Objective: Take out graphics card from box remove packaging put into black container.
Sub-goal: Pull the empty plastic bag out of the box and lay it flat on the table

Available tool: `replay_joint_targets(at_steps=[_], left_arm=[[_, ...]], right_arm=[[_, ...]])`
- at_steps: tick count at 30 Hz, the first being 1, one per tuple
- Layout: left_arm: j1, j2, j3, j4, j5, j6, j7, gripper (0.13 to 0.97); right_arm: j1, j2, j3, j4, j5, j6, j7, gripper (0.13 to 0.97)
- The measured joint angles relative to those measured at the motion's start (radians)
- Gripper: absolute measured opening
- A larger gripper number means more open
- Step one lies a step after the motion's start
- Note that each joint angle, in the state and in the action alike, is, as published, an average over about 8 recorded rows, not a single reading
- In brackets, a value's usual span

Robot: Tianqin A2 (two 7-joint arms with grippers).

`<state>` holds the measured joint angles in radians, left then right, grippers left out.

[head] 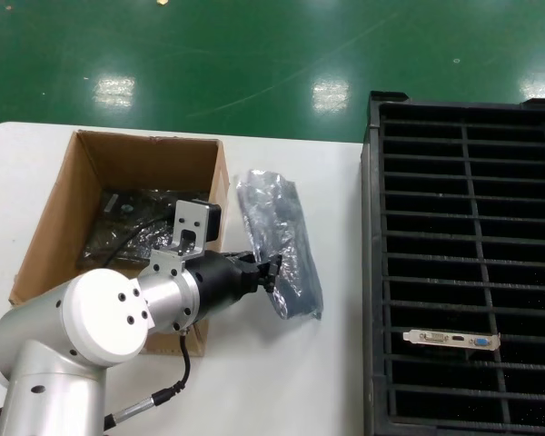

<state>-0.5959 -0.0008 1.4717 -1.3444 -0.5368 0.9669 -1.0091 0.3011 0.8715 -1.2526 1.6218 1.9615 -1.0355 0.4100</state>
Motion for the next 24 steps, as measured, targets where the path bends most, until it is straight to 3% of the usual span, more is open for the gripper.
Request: replay_joint_targets(at_steps=[9,12,16,19,24], left_arm=[[-0.007,-0.020,0.002,-0.031,0.000,0.034,-0.018,0.338],[0.003,-0.046,0.001,-0.084,-0.018,0.056,-0.001,0.395],[0.036,-0.095,-0.008,-0.205,-0.038,0.055,0.067,0.395],[0.077,-0.131,-0.024,-0.315,-0.032,-0.002,0.163,0.474],[0.166,-0.178,-0.058,-0.468,0.018,-0.196,0.381,0.607]], right_arm=[[0.000,0.000,0.000,0.000,0.000,0.000,0.000,0.966],[0.000,0.000,0.000,0.000,0.000,0.000,0.000,0.966],[0.000,0.000,0.000,0.000,0.000,0.000,0.000,0.966],[0.000,0.000,0.000,0.000,0.000,0.000,0.000,0.966],[0.000,0.000,0.000,0.000,0.000,0.000,0.000,0.966]])
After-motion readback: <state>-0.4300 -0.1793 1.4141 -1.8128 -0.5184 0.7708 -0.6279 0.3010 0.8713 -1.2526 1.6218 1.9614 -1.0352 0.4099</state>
